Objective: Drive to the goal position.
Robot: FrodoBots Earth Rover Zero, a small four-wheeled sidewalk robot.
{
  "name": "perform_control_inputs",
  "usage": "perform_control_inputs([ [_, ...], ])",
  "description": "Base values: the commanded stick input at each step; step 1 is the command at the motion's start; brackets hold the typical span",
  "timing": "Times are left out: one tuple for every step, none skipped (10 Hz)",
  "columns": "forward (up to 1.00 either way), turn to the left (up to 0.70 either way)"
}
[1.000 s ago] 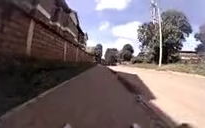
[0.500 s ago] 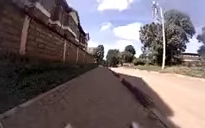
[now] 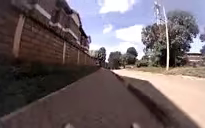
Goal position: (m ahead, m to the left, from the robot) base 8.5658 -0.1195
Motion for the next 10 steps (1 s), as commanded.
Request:
perform_control_inputs([
  [1.00,0.00],
  [1.00,0.00],
  [1.00,0.00],
  [1.00,0.00],
  [1.00,0.00],
  [1.00,0.00],
  [1.00,0.00],
  [1.00,0.00],
  [1.00,0.00],
  [1.00,0.00],
])
